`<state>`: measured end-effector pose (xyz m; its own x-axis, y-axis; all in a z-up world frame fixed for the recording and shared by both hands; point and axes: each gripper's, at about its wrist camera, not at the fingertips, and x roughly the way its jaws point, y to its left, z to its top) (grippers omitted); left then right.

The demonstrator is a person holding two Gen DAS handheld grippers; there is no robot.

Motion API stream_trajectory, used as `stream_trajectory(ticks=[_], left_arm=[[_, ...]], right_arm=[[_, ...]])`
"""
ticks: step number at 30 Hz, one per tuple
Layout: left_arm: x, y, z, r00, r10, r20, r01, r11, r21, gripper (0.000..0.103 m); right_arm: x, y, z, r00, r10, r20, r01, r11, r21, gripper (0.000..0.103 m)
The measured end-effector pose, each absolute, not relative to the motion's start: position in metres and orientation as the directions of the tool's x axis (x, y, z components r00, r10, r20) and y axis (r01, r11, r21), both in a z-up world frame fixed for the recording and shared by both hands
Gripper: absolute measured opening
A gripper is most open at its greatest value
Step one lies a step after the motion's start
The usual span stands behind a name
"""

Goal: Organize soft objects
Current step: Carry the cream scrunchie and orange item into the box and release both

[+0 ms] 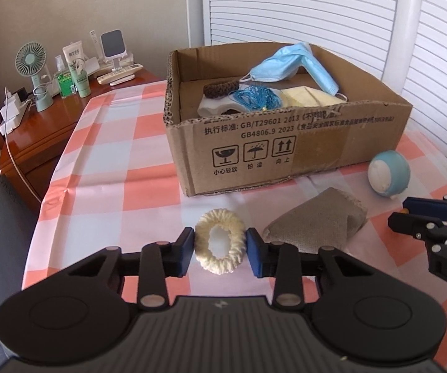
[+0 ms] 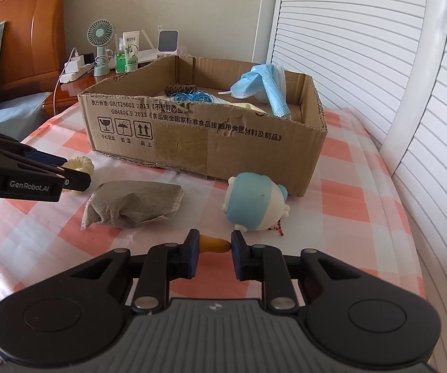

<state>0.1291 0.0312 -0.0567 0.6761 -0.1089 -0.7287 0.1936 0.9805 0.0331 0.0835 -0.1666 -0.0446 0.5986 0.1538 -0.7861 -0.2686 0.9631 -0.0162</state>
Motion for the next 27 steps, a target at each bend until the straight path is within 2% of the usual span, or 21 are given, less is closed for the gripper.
stream_trajectory(ticks=[8, 16, 22, 23, 25, 26, 27], left_arm=[[0.12, 0.035, -0.022, 0.671, -0.179, -0.72, 0.277, 0.961, 0.019, 0.035], [0.139, 0.025, 0.025, 0.715, -0.238, -0.658, 0.344, 0.939, 0.034, 0.035], [0.183, 0.013, 0.038, 0.746, -0.207, -0.633, 0.322, 0.944, 0.071, 0.035], [0.191, 0.011, 0.038, 0.746, -0.204, -0.634, 0.319, 0.945, 0.07, 0.038], [0.204, 0.01, 0.035, 0.745, -0.2, -0.636, 0.304, 0.951, 0.057, 0.056], [0.209, 0.01, 0.033, 0.751, -0.189, -0.633, 0.279, 0.959, 0.045, 0.081], [0.212, 0.012, 0.03, 0.758, -0.181, -0.626, 0.255, 0.967, 0.029, 0.097]], right_arm=[[0.081, -0.177, -0.021, 0.596, 0.203, -0.777, -0.318, 0.948, 0.003, 0.025], [0.087, -0.19, 0.015, 0.629, 0.253, -0.735, -0.346, 0.938, 0.027, 0.025], [0.094, -0.192, 0.036, 0.674, 0.244, -0.698, -0.351, 0.936, -0.012, 0.025], [0.094, -0.192, 0.038, 0.679, 0.243, -0.693, -0.351, 0.936, -0.016, 0.025], [0.095, -0.192, 0.041, 0.683, 0.244, -0.688, -0.351, 0.936, -0.017, 0.025], [0.095, -0.192, 0.042, 0.685, 0.243, -0.687, -0.35, 0.937, -0.018, 0.025], [0.095, -0.192, 0.042, 0.687, 0.241, -0.686, -0.348, 0.937, -0.018, 0.025]])
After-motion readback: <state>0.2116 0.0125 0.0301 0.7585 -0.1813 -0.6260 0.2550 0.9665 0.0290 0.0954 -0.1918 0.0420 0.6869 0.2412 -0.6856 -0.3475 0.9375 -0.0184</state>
